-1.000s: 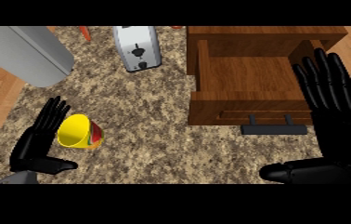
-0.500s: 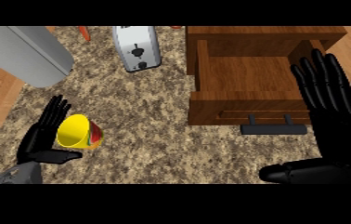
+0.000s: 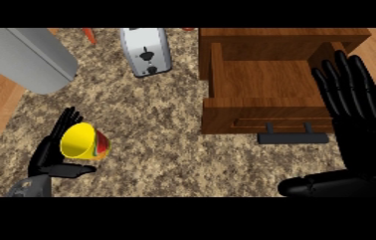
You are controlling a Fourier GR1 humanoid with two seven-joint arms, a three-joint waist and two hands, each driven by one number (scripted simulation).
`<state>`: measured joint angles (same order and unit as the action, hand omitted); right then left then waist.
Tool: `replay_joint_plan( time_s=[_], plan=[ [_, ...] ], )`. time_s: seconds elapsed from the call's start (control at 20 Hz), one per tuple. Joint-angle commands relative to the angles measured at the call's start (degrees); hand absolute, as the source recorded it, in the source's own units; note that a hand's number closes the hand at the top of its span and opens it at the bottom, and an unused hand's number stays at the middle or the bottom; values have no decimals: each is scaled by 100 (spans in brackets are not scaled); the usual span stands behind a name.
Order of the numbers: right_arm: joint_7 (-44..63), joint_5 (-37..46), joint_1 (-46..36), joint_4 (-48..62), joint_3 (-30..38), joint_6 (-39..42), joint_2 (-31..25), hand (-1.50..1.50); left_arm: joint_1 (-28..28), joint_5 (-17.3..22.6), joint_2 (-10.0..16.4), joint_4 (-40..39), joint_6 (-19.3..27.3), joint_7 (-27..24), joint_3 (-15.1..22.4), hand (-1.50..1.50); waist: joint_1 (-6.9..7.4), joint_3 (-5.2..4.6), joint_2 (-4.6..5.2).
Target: Pick up the cup, place it into the drawer and close the drawer
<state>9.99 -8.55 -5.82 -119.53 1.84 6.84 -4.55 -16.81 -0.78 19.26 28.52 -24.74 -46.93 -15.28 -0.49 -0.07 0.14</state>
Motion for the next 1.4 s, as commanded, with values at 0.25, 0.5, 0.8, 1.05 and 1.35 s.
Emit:
replay_joint_plan(
  time_s=[0.25,0.5,0.8,1.05,1.35],
  plan=[
    [-148,-18,-19,136,114,72,-58,-150,-133,46,-156,-629,-585,-934,63,-150,-12,-4,10],
    [49,-85,-156,59,94,-54,22,-150,-756,259,-97,-939,-677,-500,-79,-150,-46,-8,22],
    [221,55,-211,-20,-10,-133,17,-150,-429,268,-198,-843,-1416,-651,160,-150,-13,-10,8],
    [391,22,-325,31,-16,-168,3,-150,-350,439,-283,-787,-1700,-699,157,150,-1,-14,7],
    [-80,149,180,-69,-71,-48,75,-150,-214,412,-405,-409,-1658,-1083,341,150,-14,-6,2]
  ],
)
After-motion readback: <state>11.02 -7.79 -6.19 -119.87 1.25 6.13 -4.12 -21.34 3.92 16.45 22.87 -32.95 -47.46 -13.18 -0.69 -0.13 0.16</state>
